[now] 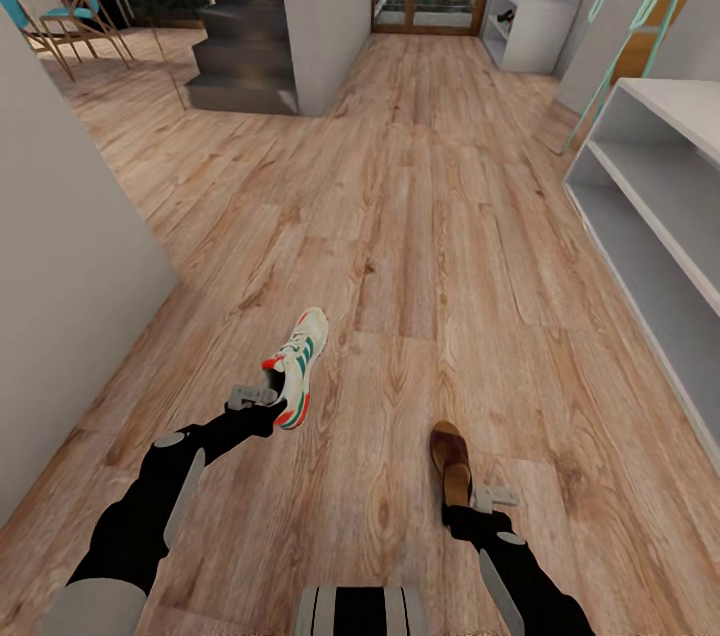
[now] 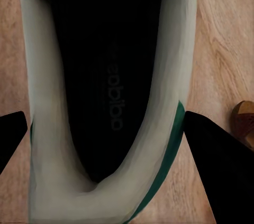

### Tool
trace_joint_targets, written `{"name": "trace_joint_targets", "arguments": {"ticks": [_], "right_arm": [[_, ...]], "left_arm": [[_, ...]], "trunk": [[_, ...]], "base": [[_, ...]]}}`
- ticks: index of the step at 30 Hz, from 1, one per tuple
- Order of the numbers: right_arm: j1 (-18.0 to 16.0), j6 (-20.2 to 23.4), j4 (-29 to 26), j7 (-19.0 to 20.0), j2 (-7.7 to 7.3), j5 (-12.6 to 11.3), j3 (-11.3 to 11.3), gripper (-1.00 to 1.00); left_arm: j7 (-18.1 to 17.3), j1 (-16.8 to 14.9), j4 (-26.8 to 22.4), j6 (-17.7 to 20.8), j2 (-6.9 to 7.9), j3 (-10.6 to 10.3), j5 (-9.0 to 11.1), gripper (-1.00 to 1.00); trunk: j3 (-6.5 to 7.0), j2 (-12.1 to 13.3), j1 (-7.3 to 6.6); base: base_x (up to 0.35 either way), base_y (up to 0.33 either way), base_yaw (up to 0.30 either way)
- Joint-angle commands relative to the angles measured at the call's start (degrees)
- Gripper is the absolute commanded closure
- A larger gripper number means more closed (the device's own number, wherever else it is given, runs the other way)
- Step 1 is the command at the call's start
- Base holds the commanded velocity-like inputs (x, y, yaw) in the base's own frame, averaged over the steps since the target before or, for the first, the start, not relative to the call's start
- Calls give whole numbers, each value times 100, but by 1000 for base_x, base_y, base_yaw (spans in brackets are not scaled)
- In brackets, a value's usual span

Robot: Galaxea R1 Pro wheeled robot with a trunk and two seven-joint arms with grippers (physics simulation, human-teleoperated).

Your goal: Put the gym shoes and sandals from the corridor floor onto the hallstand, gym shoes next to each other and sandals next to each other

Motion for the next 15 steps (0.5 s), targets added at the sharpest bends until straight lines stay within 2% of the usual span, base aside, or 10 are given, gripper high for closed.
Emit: {"name": "trace_joint_targets", "arguments": {"ticks": [1,15], "right_arm": [[0,25,-11,-34,0,-59,6,-100],[0,21,-7,-44,-1,-60,-7,-100]], "left_arm": [[-32,-3,-7,48,-2,11,16,100],[-32,-5,-8,45,-12,16,17,100]], "trunk": [[-27,-3,1],[-396,-22,37]], "base": [[0,0,0],[0,0,0]]}}
